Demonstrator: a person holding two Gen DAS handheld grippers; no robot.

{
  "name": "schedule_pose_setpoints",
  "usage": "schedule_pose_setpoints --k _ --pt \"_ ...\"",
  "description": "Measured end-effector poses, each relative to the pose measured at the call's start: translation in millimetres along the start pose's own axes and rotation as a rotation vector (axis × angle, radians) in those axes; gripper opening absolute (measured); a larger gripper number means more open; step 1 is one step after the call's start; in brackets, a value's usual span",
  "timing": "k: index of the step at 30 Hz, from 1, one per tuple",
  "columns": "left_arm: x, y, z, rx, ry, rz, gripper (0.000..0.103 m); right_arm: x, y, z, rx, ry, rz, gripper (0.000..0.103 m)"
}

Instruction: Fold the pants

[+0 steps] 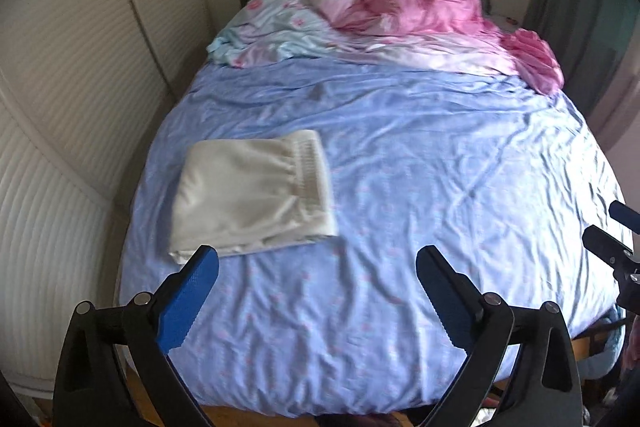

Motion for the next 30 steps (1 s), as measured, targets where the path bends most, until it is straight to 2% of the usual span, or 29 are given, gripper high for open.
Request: schedule_pose_setpoints --k 10,20,30 --pt "54 -13 -87 -0.044 -0.045 -0.045 0.101 63 -41 -66 -0.064 -0.002 0.008 0.087" --pt "88 -12 -155 -0.091 -0.087 -0.072 0.101 93 -59 -115 -0.132 0.002 -0.006 0.087" --pt "101 -15 -179 -0.078 -0.083 -0.069 0.101 103 -65 -138 -0.146 0.025 -0.011 0.087"
Point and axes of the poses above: each gripper's, at about its wrist camera, not at the fingertips, and x roughly against the way its jaws point, z to its left, y to its top, the point moved 9 cm from there along -x, roughly the way its jaws point, and after that the axes turned 5 degrees about y, right-handed, at the moved point
